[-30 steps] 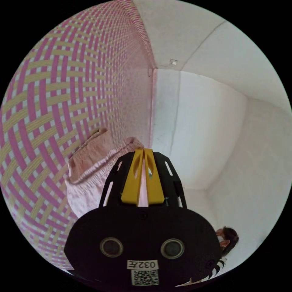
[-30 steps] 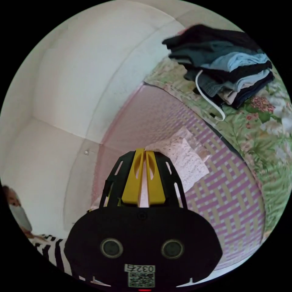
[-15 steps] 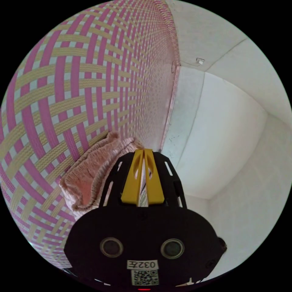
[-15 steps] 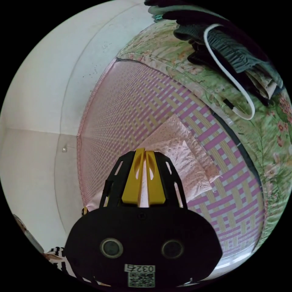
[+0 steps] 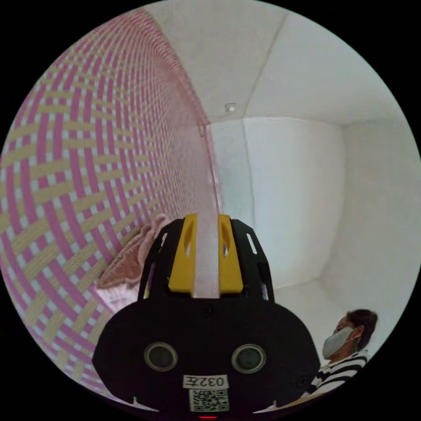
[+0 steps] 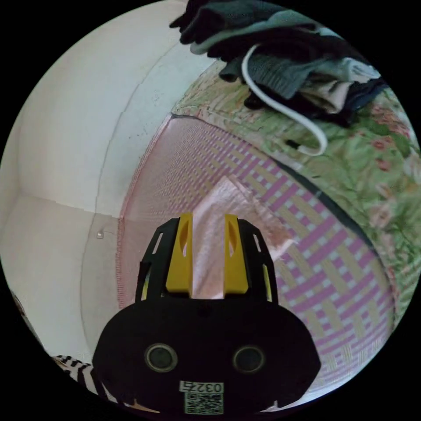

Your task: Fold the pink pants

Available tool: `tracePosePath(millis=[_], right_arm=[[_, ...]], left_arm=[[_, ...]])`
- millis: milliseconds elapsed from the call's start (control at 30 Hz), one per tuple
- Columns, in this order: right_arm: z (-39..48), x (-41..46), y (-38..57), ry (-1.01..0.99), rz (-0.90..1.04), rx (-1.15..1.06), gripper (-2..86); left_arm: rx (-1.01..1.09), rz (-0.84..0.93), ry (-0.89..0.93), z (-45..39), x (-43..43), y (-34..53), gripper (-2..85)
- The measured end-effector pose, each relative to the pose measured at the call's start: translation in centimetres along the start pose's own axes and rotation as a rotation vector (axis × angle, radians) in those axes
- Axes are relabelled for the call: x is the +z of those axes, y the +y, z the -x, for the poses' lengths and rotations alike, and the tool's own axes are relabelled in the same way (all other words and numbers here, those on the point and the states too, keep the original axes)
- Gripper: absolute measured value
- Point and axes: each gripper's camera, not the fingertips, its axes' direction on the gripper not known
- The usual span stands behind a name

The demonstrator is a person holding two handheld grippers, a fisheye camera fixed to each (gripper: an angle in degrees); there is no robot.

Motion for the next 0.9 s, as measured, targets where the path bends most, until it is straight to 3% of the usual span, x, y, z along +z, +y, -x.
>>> tracePosePath(millis=[233,367,500,600,767,900], right_arm=[[-5.6,-3.4,3.5,0.028,0.04,0.11,12.3],[-6.3,-1.7,2.8,0.004,0.079,0.18,11.8],[-5.6,-0.2,1.2,0.015,0.11,0.166,7.5],[-4.4,-1.0,0.3,0.087,0.101,0.109,1.5],[-5.6,-4.1,-0.5,0.123,0.108,0.074,-0.7],[-8.2,-6.8,-0.2,-0.02,0.082,0.149,-0.9]], left_arm=[[-0.085,0.064,-0.18,4.0,-8.0,5.4,9.0],[-0.166,0.19,-0.227,7.6,-5.7,7.7,14.5],[-0.241,0.197,-0.168,10.1,-3.1,7.8,16.4],[-0.276,0.192,-0.129,11.5,-0.8,6.9,15.1],[-0.305,0.216,-0.261,13.6,2.1,4.8,6.4],[-0.334,0.196,-0.195,15.3,2.9,4.3,-0.1]])
